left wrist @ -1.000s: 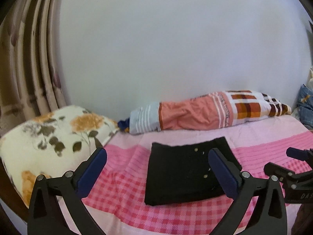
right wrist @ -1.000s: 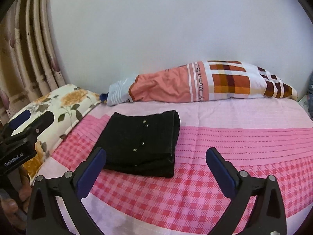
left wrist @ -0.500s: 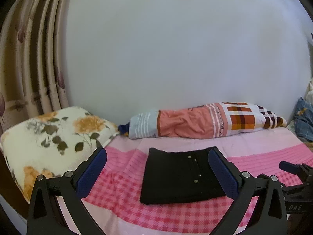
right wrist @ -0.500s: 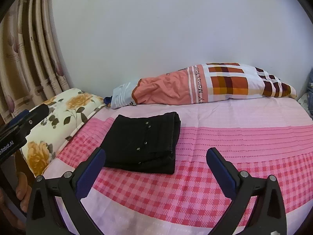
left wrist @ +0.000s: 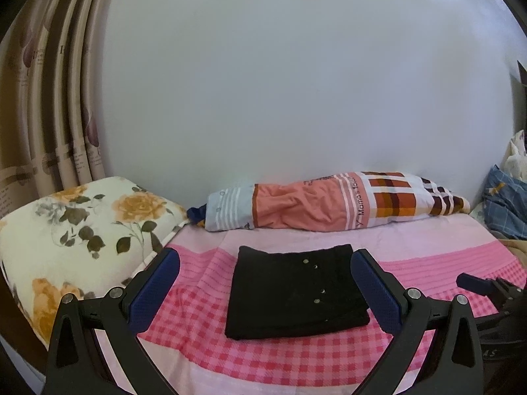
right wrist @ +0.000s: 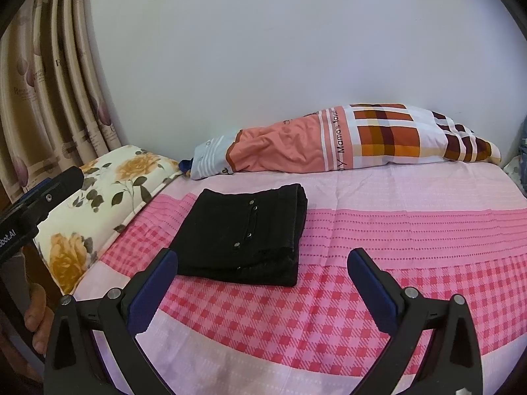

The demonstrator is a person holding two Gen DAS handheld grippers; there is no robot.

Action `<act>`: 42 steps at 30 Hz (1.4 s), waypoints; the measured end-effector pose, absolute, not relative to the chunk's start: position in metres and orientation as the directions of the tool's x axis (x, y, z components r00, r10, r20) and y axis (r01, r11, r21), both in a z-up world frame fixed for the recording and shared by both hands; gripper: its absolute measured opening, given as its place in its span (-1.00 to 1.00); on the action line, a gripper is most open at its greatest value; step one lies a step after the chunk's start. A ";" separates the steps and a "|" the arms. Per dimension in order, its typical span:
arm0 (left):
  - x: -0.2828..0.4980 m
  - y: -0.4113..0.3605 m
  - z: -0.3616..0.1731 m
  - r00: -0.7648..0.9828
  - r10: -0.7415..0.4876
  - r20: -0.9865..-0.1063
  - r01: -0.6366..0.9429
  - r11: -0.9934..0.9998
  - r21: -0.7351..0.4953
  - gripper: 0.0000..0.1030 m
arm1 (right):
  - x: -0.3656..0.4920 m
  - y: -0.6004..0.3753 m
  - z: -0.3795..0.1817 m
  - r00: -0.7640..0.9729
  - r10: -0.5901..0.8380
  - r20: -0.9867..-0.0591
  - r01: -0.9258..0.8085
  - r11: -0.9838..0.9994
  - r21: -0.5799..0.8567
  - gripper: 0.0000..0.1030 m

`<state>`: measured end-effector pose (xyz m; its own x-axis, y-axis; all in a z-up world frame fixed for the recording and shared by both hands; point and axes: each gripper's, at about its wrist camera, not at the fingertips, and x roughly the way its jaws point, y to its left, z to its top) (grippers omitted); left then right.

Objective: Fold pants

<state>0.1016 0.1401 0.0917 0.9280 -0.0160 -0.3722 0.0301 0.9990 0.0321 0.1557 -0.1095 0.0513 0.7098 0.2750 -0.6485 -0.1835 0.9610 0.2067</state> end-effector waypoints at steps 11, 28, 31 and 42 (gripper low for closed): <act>0.107 0.139 0.087 0.905 -0.068 -0.420 0.065 0.998 -0.022 1.00 | 0.153 -0.111 0.051 0.710 0.274 -0.649 -0.182 0.961 0.206 0.99; 0.119 0.142 0.068 0.858 -0.100 -0.504 0.068 0.994 -0.081 1.00 | 0.151 -0.110 0.048 0.700 0.275 -0.659 -0.181 0.961 0.209 0.99; 0.118 0.142 0.065 0.865 -0.068 -0.498 0.037 0.997 -0.070 1.00 | 0.151 -0.111 0.047 0.696 0.277 -0.663 -0.181 0.961 0.210 0.99; 0.111 0.143 0.066 0.890 -0.039 -0.453 0.017 0.999 -0.052 1.00 | 0.154 -0.112 0.043 0.686 0.281 -0.671 -0.186 0.959 0.212 0.99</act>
<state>0.1109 0.1430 0.0662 0.8905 -0.0387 -0.4534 0.0170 0.9985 -0.0518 0.1545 -0.1118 0.0426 0.6858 0.2810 -0.6713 -0.1857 0.9595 0.2119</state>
